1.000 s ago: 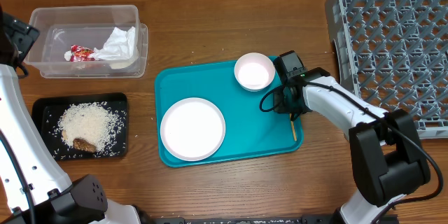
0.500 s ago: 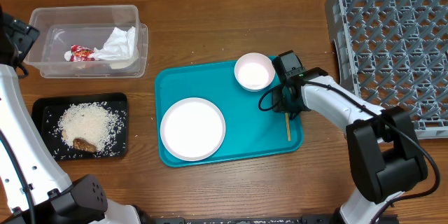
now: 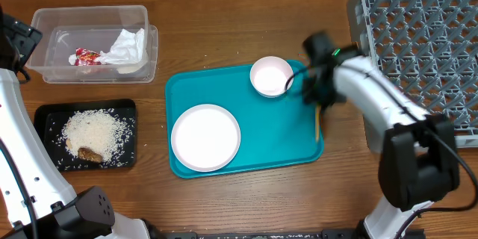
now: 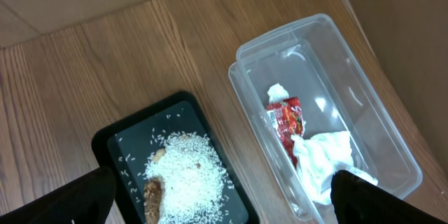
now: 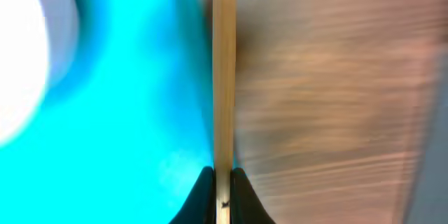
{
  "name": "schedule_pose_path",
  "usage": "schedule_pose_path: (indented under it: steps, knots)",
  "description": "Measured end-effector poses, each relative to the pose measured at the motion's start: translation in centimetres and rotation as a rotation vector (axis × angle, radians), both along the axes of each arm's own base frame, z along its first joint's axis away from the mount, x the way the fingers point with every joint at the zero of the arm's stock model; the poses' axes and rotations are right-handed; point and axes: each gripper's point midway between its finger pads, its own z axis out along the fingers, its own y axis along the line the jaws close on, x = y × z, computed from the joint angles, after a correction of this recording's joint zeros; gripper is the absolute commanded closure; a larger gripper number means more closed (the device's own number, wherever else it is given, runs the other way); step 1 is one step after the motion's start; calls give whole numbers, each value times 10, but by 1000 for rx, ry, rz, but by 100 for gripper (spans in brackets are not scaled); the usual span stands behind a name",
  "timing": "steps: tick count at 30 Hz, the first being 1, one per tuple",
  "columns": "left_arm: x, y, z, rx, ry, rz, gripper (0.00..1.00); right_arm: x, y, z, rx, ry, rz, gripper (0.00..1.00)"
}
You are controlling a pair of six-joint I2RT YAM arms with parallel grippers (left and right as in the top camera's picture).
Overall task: Sort waste into correct bins and load items into the dishwasher
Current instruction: 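Lift the chopsticks and carry them to the grey rack's right side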
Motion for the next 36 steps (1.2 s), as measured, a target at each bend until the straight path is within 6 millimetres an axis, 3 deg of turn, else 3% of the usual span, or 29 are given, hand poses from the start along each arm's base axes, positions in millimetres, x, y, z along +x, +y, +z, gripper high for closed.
schedule_pose_path:
  steps: [4, 9, 17, 21, 25, 28, 36]
  knots:
    - [0, 0, 0, 0, 0, 0, 0, 54, -30, 69, 28, -176, -58, 96]
    - [0, 0, 0, 0, 0, 0, 0, 95, -80, 121, 26, -360, -127, 96]
    - [0, 0, 0, 0, 0, 0, 0, 121, -183, 148, -42, -530, -238, 96]
    - [0, 0, 0, 0, 0, 0, 0, 128, -206, 157, -82, -584, -160, 96]
    - [0, 0, 0, 0, 0, 0, 0, 134, -209, 161, -120, -604, -42, 96]
    - [0, 0, 0, 0, 0, 0, 0, 135, -204, 153, -119, -580, 56, 96]
    - [0, 0, 0, 0, 0, 0, 0, 140, -193, 77, -32, -417, 154, 96]
